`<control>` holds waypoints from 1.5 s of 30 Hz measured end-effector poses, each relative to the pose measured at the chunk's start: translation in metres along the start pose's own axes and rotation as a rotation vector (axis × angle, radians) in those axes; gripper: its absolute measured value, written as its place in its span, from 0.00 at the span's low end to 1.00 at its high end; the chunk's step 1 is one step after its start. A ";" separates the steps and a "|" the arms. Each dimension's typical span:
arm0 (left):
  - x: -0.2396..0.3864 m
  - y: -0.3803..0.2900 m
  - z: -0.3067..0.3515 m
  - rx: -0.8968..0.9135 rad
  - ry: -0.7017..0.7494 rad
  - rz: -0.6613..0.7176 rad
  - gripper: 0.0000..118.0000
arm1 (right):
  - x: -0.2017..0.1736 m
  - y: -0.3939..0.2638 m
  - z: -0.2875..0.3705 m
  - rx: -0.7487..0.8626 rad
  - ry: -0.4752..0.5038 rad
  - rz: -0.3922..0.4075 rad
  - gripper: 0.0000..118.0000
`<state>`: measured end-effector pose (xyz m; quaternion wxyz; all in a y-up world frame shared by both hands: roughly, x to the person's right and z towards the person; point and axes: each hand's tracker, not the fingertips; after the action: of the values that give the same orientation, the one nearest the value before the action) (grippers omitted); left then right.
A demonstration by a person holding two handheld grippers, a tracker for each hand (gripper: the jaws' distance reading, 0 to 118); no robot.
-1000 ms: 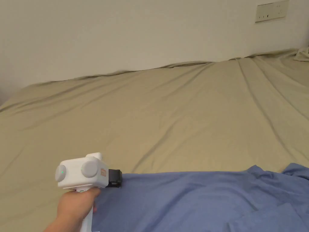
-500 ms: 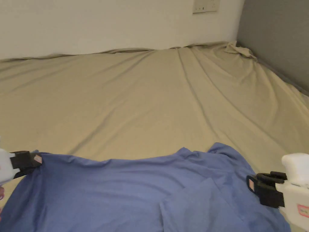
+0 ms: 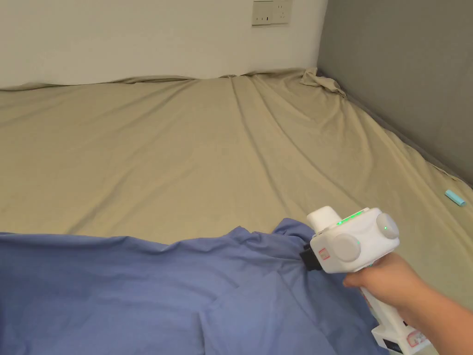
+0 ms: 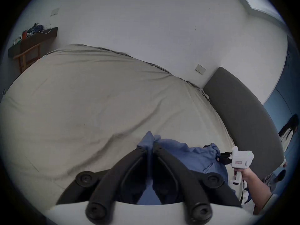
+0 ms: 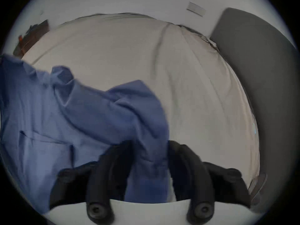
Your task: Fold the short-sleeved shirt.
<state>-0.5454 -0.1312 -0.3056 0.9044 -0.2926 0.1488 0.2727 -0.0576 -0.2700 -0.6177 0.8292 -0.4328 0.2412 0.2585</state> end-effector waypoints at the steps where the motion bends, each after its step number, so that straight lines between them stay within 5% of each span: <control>1: 0.000 0.000 0.000 -0.002 0.002 0.002 0.02 | -0.005 -0.001 0.005 0.015 -0.038 -0.003 0.33; 4: -0.001 -0.003 0.002 0.002 0.002 0.014 0.02 | -0.016 -0.003 0.015 -0.002 -0.009 -0.001 0.08; 6: -0.002 -0.007 0.005 0.005 -0.024 0.056 0.02 | -0.018 -0.002 0.028 0.022 -0.007 0.008 0.07; 9: -0.007 -0.009 0.022 0.053 -0.046 0.113 0.02 | -0.006 -0.004 0.076 0.213 0.105 -0.158 0.06; 12: -0.010 0.000 0.052 0.126 -0.109 0.192 0.02 | 0.010 -0.004 0.138 0.408 0.203 -0.239 0.06; 17: 0.007 0.043 0.123 0.308 -0.143 0.199 0.02 | 0.025 0.027 0.250 0.607 0.091 -0.152 0.06; 25: 0.016 0.133 0.228 0.584 -0.046 0.195 0.02 | 0.028 0.100 0.385 0.770 -0.223 0.020 0.05; 38: 0.047 0.273 0.264 0.711 0.032 0.125 0.02 | 0.052 0.278 0.481 0.804 -0.292 0.028 0.05; 45: 0.050 0.299 0.249 0.687 0.067 0.114 0.02 | 0.056 0.321 0.486 0.795 -0.289 0.011 0.05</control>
<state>-0.6510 0.2449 -0.2658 0.9279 0.0290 0.2778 0.2470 -0.1347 0.3095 -0.5965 0.9556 -0.0372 0.2055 0.2078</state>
